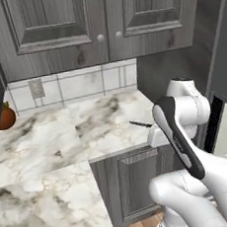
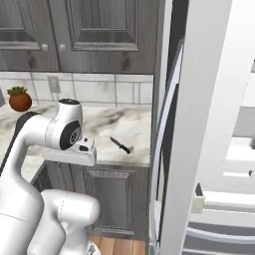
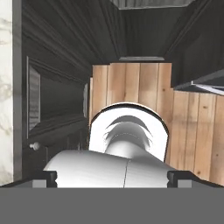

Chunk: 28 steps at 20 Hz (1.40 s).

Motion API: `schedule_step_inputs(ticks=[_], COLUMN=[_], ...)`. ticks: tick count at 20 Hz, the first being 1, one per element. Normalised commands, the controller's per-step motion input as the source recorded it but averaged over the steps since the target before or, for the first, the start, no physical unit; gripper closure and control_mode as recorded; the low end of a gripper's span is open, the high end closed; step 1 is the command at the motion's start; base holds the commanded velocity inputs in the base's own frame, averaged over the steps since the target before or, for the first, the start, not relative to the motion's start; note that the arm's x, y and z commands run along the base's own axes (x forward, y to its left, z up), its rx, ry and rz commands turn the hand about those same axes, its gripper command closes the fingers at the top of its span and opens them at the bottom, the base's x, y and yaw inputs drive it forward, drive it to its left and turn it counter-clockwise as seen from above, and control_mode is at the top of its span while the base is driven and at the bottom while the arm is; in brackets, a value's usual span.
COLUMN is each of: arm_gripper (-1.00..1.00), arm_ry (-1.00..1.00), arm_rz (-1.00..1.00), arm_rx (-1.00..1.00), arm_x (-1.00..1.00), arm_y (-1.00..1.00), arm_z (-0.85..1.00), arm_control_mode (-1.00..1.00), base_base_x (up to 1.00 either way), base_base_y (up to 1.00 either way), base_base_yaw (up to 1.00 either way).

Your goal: Retrieve the butter from the fridge and place it on a plate on the dining table. Then retrieve the butter knife by the fridge and place it near the plate.

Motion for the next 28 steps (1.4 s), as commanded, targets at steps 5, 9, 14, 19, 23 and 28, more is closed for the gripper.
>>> schedule_step_inputs(ticks=[5, 9, 14, 19, 23, 28], arm_gripper=[-1.0, -1.0, -1.0, -1.0, -1.0, -1.0], arm_ry=[0.0, 0.0, 0.0, 0.0, 0.0, 0.0], arm_rz=[0.0, 0.0, 0.0, 0.0, 0.0, 0.0], arm_rx=[0.0, 0.0, 0.0, 0.0, 0.0, 0.0], arm_x=[0.0, 0.0, 0.0, 0.0, 0.0, 0.0], arm_y=[0.0, 0.0, 0.0, 0.0, 0.0, 0.0], arm_z=[0.0, 0.0, 0.0, 0.0, 0.0, 0.0], arm_control_mode=[1.0, 1.0, 1.0, 1.0, 1.0, -1.0], base_base_x=[0.51, 0.44, 0.53, 0.35, 0.22, 0.04], base_base_y=[0.31, 0.21, 0.19, 0.09, 0.04, 0.0], base_base_yaw=[0.0, 0.0, 0.0, 0.0, 0.0, 0.0])
